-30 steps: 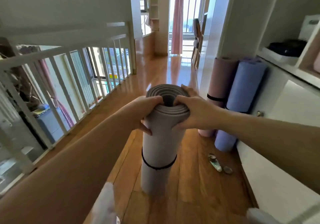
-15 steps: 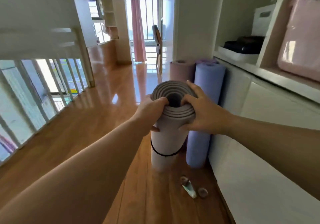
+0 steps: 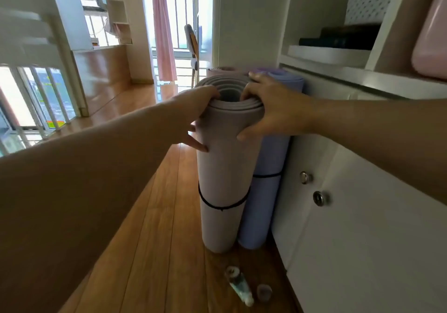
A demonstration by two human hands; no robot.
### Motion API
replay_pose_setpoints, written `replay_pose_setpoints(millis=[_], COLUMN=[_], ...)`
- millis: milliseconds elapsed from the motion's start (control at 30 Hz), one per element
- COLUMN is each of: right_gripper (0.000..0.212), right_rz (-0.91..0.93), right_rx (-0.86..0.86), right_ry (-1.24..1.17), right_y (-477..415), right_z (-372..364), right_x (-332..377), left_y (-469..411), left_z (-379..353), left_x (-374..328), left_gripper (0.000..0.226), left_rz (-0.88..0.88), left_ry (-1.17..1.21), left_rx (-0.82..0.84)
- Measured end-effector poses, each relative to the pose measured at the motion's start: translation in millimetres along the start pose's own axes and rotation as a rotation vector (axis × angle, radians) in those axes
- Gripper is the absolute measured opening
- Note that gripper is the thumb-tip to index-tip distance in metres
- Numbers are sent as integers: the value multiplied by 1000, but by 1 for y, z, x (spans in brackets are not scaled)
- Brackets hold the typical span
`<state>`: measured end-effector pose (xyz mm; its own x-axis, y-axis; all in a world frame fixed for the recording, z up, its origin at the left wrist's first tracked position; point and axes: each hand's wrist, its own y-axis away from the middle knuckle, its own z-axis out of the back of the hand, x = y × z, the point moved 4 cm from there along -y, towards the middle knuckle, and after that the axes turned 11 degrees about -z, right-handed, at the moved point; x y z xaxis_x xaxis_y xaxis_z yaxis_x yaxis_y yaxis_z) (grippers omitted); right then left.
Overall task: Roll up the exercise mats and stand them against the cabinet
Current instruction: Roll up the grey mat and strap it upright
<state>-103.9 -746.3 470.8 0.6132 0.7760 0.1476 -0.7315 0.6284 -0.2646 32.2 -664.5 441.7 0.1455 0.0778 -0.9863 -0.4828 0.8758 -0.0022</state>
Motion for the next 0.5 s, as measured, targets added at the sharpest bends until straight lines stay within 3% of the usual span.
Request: replay_pose_setpoints(millis=[67, 133, 200, 267, 333, 500], right_gripper=[65, 68, 72, 78, 82, 78], right_rz=[-19, -17, 15, 23, 13, -21], right_rx=[1, -102, -226, -245, -244, -287], right_ry=[10, 34, 97, 114, 94, 158], right_y=[-8, -12, -12, -13, -15, -40], right_z=[-8, -13, -16, -22, -30, -38], right_x=[-4, -7, -4, -1, 3, 4], left_y=[-9, -16, -21, -25, -29, -30], left_z=[-2, -3, -6, -11, -13, -25], left_x=[4, 10, 20, 33, 48, 89], left_gripper=[35, 36, 43, 59, 67, 56], left_rz=[-12, -47, -86, -101, -76, 59], left_ry=[12, 82, 155, 168, 175, 234], left_rx=[-16, -45, -43, -35, -54, 7])
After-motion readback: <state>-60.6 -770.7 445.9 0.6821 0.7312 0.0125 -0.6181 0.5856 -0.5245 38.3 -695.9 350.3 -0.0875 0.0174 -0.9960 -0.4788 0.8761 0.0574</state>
